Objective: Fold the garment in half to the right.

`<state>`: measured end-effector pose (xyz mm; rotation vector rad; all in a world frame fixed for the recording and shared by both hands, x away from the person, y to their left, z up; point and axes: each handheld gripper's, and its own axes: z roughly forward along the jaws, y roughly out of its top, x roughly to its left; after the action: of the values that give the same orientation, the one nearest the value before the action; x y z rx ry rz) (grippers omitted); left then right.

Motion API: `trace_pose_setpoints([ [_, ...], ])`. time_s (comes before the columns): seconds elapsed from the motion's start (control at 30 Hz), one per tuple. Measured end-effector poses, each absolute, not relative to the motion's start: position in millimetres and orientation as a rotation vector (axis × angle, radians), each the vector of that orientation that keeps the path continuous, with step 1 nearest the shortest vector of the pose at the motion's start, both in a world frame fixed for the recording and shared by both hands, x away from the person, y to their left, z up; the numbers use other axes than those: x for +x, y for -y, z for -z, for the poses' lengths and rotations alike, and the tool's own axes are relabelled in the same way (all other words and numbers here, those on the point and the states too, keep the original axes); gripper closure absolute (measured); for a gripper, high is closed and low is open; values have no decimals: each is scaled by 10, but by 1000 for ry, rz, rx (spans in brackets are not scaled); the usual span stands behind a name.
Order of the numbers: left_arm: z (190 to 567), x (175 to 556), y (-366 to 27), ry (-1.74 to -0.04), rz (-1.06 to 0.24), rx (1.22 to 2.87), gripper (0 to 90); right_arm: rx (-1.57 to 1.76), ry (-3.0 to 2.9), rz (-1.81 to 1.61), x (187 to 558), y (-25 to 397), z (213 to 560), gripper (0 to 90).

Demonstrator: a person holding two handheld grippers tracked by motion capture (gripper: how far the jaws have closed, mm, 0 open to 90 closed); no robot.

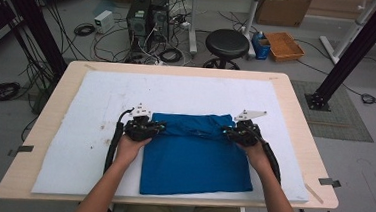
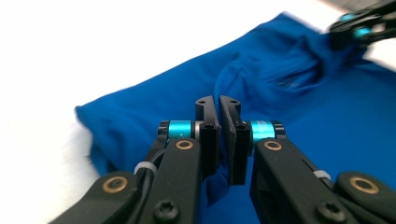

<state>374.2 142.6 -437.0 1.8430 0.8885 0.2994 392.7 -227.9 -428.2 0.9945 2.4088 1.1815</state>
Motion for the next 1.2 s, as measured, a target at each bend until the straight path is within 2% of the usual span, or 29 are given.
trace_pose_setpoints([
  [0.23, 4320, 3412, -1635, -795, -246, 1862, 846, 874, -2461, -1296, 3594, 2436, 4214, 881],
  [0.3, 4325, 3347, -1669, -768, -211, 1896, 797, 832, -2490, -1297, 3506, 2464, 4241, 877],
  [0.37, 4312, 3301, -1696, -765, -179, 1891, 683, 819, -2530, -1330, 3427, 2508, 4253, 807],
  [0.47, 4245, 3272, -1697, -793, -204, 1844, 601, 855, -2496, -1390, 3364, 2582, 4218, 733],
  [0.6, 4232, 3315, -1533, -800, -207, 1853, 573, 966, -2391, -1403, 3388, 2580, 4168, 735],
  [0.8, 4395, 3409, -1115, -779, -131, 1954, 514, 976, -2479, -1278, 3450, 2323, 4352, 720],
  [0.97, 4476, 3388, -1017, -760, -56, 2049, 527, 886, -2678, -1232, 3382, 2344, 4388, 836],
  [1.03, 4467, 3349, -1045, -737, -34, 2054, 587, 847, -2727, -1194, 3317, 2394, 4396, 884],
  [1.13, 4410, 3275, -1148, -723, -36, 2033, 601, 821, -2759, -1188, 3263, 2499, 4377, 881],
  [1.2, 4331, 3227, -1269, -722, -37, 1955, 581, 820, -2763, -1219, 3214, 2578, 4352, 831],
])
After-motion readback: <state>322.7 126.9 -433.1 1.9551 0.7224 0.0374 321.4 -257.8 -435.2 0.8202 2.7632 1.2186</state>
